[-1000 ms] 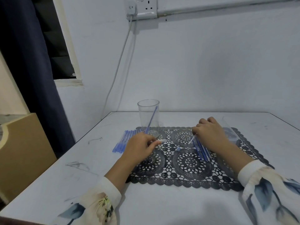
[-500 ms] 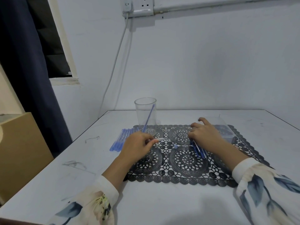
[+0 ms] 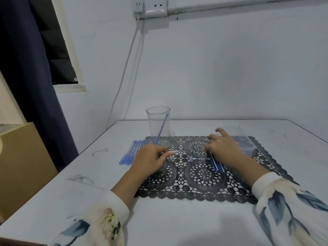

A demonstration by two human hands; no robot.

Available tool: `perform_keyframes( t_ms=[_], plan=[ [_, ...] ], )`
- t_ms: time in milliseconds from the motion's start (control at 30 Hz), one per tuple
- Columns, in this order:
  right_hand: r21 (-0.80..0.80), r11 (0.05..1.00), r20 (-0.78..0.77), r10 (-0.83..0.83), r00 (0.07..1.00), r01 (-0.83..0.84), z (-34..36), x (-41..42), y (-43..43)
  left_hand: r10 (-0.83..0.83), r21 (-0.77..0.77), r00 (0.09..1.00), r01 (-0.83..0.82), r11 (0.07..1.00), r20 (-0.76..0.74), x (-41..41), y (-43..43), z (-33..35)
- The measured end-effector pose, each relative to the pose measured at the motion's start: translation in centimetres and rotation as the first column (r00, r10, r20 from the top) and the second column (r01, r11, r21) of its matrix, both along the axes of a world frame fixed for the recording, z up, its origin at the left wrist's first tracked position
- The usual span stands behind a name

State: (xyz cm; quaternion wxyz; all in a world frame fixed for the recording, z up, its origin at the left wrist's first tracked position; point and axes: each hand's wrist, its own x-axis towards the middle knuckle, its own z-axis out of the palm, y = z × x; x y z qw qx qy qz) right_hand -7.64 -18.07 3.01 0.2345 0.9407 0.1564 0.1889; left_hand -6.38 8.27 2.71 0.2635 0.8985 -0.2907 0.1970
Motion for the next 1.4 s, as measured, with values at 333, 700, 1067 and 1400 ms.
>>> perform_keyframes(
  t_ms=[333, 700, 1067, 1400],
  plan=[
    [0.452, 0.889, 0.138, 0.015, 0.99, -0.076, 0.7, 0.7, -0.2, 0.013, 0.016, 1.0, -0.013, 1.0, -0.006, 0.1, -0.1, 0.0],
    [0.686, 0.486, -0.347, -0.435, 0.831, 0.541, 4.3, 2.1, -3.9, 0.019, 0.037, 1.0, -0.019, 0.999, 0.002, 0.3, -0.3, -0.1],
    [0.617, 0.472, -0.446, -0.45, 0.774, 0.63, 3.8, 2.2, -3.3, 0.013, 0.035, 0.999, -0.014, 0.999, 0.031, 0.3, -0.4, -0.1],
    [0.667, 0.424, -0.463, -0.408, 0.787, 0.613, 3.1, 2.6, -3.2, -0.019, 0.035, 0.998, 0.017, 0.999, 0.066, 0.5, -0.7, -0.3]
  ],
)
